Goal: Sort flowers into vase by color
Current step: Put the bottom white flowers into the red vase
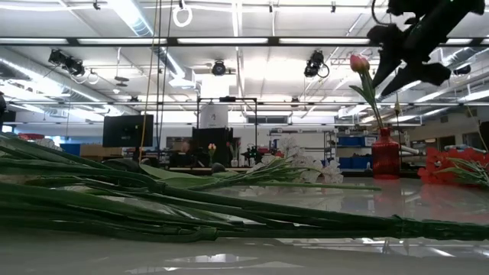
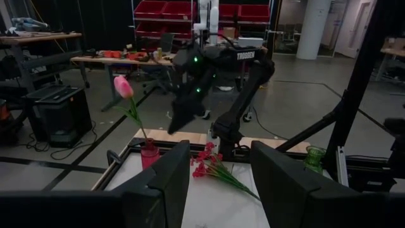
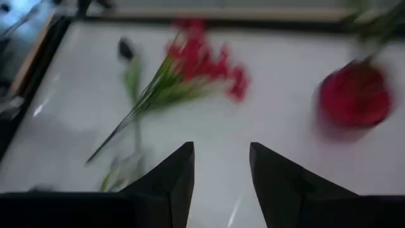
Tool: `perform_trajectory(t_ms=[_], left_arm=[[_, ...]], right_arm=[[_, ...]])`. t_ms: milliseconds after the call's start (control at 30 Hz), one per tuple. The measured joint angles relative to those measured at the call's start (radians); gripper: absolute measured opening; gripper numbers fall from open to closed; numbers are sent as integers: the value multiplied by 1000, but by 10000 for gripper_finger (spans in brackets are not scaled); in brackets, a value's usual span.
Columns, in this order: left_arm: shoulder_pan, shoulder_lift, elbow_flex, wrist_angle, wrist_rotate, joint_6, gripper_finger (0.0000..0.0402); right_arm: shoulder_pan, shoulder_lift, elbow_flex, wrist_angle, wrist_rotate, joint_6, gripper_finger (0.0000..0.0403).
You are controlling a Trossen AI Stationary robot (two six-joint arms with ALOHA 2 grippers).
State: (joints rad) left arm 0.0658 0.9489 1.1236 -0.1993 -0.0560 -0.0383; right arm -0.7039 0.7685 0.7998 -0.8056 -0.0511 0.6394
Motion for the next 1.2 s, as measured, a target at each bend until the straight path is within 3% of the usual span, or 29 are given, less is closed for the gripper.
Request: perform_trajectory(t_ms=[100,300,833,967,1200], left_arm=[[0,0,0,0,0,0,172],[0,0,0,0,0,0,172],[0,0,0,51,-12,-9,172],[-8,0,2,108,-18,-168,172],[-8,-1,2,197,-18,-283,172]], right_arm=[[41,-1,-33,11,-68,24,159],[153,-1,-72,65,-104,79,159],[513,89,-79,528,-106,334,153],[628,166,-79,624,-39,379,141],[754,318,-79,761,91,519,126]])
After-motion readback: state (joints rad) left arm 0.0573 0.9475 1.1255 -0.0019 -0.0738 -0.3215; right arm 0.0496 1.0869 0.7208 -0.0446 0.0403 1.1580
